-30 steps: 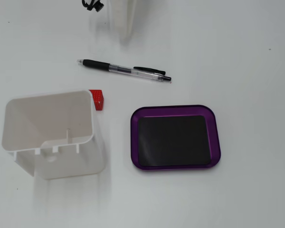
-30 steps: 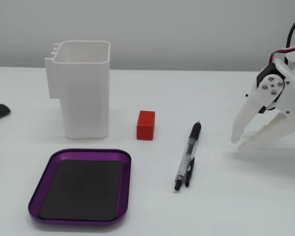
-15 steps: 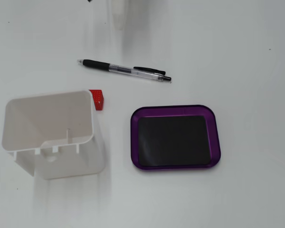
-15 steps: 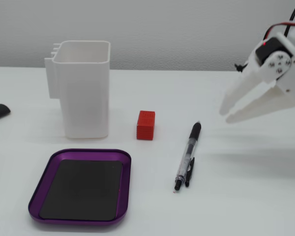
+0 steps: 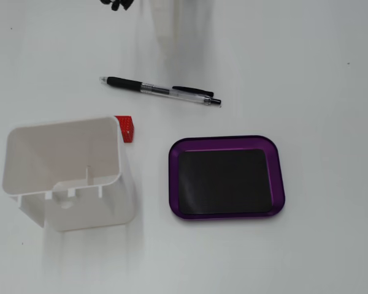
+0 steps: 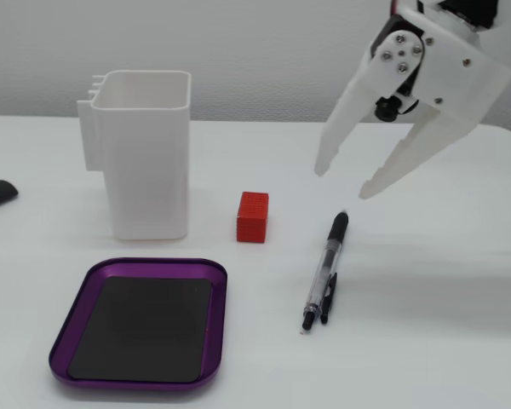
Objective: Pick up the pen and put it in the pen holder.
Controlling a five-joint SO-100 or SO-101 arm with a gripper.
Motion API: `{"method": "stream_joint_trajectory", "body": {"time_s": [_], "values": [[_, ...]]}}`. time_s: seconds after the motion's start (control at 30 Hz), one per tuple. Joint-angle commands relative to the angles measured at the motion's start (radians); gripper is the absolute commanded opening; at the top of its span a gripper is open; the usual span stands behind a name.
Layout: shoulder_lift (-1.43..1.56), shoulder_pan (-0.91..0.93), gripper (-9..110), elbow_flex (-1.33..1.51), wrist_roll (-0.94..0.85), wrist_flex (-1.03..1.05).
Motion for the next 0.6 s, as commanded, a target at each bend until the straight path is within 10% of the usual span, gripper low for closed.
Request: {"method": "stream_joint_trajectory", "body": {"time_s": [0.0,0.57], "values": [[-0.164,-0.041,15,-0.167,0.066,0.046],[-0.499,-0.054,16,-0.218,0.069,0.002]]}}
